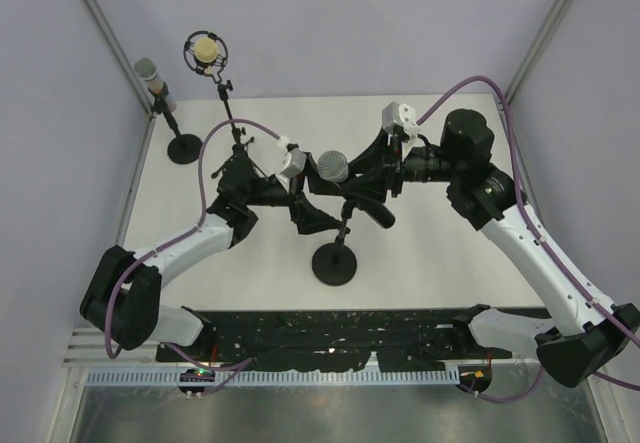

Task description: Remove the microphone from the stand

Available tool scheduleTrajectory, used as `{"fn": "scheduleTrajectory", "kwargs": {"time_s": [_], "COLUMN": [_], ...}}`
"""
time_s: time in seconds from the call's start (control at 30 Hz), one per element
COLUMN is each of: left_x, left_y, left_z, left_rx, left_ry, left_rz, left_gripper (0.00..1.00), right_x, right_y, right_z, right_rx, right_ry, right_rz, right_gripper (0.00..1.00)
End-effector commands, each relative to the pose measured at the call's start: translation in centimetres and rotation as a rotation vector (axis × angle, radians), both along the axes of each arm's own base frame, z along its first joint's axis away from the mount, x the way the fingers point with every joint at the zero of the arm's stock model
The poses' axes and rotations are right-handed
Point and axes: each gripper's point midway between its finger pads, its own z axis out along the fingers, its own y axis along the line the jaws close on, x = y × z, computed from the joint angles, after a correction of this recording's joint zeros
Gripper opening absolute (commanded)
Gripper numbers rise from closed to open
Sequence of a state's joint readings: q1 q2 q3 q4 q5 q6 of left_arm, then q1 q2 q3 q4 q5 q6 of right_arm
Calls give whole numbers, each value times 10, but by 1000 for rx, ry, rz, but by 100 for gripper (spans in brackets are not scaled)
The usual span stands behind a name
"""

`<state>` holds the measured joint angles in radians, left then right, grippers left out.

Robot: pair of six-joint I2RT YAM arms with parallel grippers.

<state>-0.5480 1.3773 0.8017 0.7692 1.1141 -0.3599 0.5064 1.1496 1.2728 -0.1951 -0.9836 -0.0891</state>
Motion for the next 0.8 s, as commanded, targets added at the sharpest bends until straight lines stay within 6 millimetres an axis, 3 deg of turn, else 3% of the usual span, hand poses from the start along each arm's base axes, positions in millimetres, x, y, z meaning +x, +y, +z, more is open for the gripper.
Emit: {"fn": "scheduleTrajectory", "kwargs": {"time_s": [0.0,0.17,0.43,0.53,0.77], "left_x": [2,3,0,-2,-1], "left_y": [-10,-16,-20,-24,-34], "left_z": [26,32,31,25,-4], "left_rx": [-53,-57,-53,-33,79], "left_ry": [-24,2,7,10,11], "left_rz": [-2,-14,-26,-35,-11], "left_gripper": [82,67,24,2,0], "right_x": [-14,-12,-10,-10,-11], "right_y": [-4,-4,-3,-3,-3], "right_z": [40,39,39,41,46], "right_rx": [93,93,99,102,109], "right_ry": [-119,-115,-105,-103,-104], "right_rz": [32,29,25,25,27], "right_gripper": [17,17,18,17,17]}}
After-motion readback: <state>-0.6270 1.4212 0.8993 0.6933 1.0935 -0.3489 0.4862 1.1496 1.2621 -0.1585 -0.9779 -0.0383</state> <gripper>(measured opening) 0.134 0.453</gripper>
